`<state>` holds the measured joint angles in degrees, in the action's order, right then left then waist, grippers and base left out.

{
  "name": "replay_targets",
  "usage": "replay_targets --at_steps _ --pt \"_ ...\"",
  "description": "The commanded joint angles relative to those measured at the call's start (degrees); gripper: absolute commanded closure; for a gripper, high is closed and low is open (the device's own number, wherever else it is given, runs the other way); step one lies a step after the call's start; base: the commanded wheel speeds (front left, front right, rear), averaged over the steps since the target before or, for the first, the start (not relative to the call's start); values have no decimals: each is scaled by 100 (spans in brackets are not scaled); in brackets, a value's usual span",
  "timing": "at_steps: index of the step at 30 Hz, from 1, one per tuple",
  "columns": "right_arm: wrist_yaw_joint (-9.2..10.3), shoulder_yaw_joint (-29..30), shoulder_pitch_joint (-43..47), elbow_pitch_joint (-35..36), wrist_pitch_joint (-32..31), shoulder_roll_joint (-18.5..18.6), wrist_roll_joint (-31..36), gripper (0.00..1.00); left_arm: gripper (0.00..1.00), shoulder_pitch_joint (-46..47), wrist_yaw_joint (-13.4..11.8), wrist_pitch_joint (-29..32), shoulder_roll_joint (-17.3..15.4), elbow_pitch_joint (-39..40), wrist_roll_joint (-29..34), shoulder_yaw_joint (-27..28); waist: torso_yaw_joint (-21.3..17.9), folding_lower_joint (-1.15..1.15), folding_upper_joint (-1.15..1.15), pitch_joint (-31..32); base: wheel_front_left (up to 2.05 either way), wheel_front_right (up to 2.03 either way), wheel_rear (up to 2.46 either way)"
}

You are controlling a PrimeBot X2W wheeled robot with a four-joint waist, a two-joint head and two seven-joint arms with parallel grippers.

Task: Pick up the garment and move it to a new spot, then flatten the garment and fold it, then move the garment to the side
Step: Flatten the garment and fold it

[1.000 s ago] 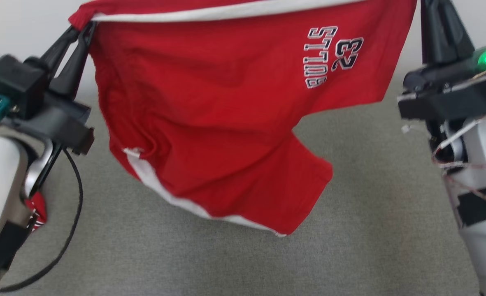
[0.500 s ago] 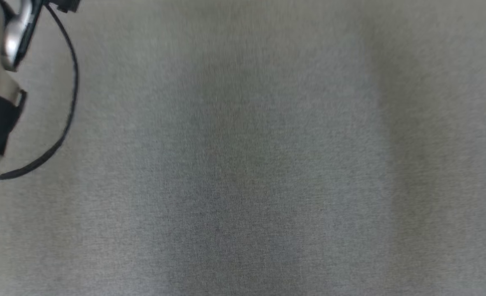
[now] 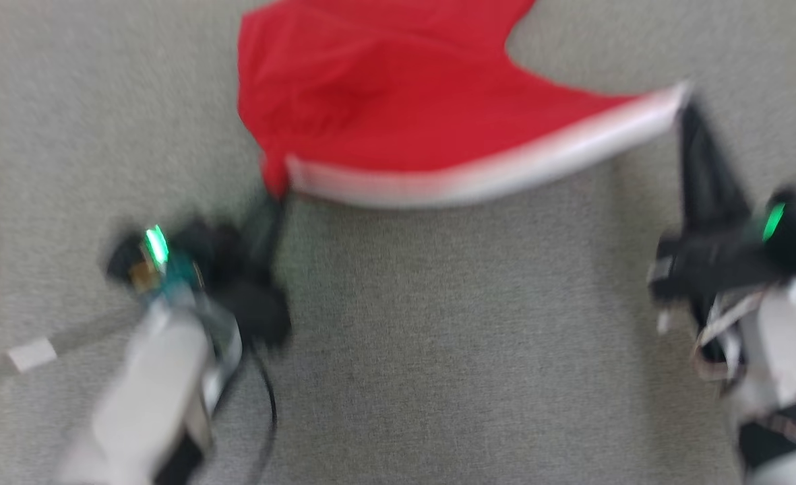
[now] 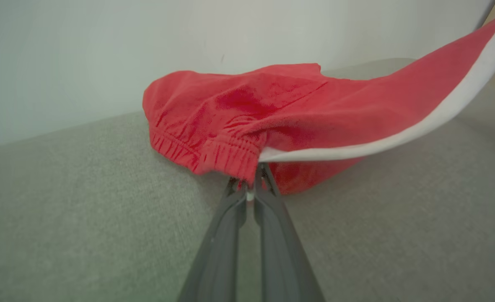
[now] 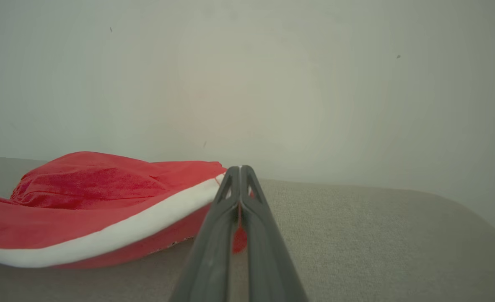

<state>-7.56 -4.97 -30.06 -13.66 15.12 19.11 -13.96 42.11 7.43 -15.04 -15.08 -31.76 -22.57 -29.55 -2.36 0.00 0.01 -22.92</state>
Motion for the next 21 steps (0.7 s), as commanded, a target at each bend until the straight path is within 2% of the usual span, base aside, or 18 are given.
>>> replay_targets --at_steps 1,5,11,21 --pt "15 29 143 38 3 -41 8 100 100 -152 -1 -19 -11 2 -37 8 -30 0 -1 420 0 0 0" --pt "15 210 1104 -9 2 -252 3 100 100 -1198 -4 -19 188 -73 -157 -41 -40 0 -1 835 0 0 0" --pt "15 331 2145 -100 3 -435 104 100 100 -2273 -3 -18 320 -80 -239 71 -60 0 -1 1506 0 0 0" --pt "15 45 3167 -343 3 -542 196 100 100 -3527 -3 -20 350 79 -208 495 -103 0 -1 2284 0 0 0"
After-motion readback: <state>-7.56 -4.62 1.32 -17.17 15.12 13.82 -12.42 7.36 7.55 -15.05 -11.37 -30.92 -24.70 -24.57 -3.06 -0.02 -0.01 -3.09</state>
